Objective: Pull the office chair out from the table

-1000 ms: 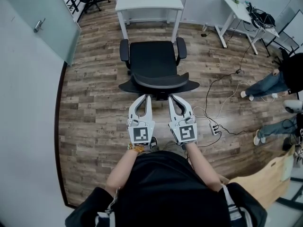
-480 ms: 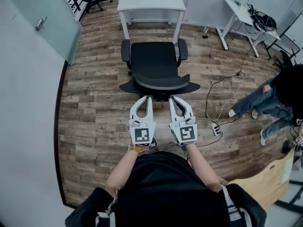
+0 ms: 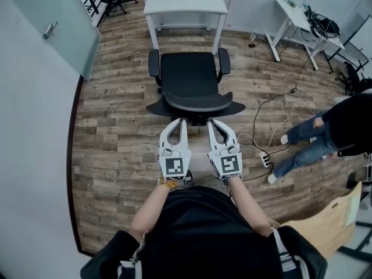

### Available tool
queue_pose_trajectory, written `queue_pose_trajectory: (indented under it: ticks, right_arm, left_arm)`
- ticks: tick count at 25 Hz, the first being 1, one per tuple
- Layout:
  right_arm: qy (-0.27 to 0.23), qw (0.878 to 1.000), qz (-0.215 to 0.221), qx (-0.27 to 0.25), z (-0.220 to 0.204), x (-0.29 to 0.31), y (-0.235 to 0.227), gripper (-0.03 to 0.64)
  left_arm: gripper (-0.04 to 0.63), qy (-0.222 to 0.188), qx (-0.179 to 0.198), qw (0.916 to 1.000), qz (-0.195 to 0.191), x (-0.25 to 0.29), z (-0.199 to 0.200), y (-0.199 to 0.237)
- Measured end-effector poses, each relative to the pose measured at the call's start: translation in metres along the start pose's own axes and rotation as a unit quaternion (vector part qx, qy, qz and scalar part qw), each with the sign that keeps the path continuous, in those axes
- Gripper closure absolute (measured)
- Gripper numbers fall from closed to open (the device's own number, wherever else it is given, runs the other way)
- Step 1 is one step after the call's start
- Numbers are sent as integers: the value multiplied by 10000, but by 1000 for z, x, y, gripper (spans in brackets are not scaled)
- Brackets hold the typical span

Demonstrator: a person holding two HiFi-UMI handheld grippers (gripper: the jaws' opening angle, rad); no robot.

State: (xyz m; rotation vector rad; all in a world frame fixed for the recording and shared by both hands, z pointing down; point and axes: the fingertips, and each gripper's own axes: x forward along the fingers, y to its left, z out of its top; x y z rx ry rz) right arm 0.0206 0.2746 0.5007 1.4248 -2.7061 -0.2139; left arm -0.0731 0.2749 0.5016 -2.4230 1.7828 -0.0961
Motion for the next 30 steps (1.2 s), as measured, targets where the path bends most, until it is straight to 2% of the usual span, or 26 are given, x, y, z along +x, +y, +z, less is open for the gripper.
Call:
queue_pose_trajectory:
  ticks: [13,20,30]
  right_arm:
    - [120,9999,28,-12,-9,4,-1,611]
    - [193,9998,-96,28,-10,7,-6,611]
    - [370,9993,-71,-29,-30,9,-8,611]
  left_arm:
    - [576,47,20,10000,-20,4,-6,2]
    - [575,91,32,9999,-61,7,-10,5]
    - [575,143,25,9999,-83,9,-18,11]
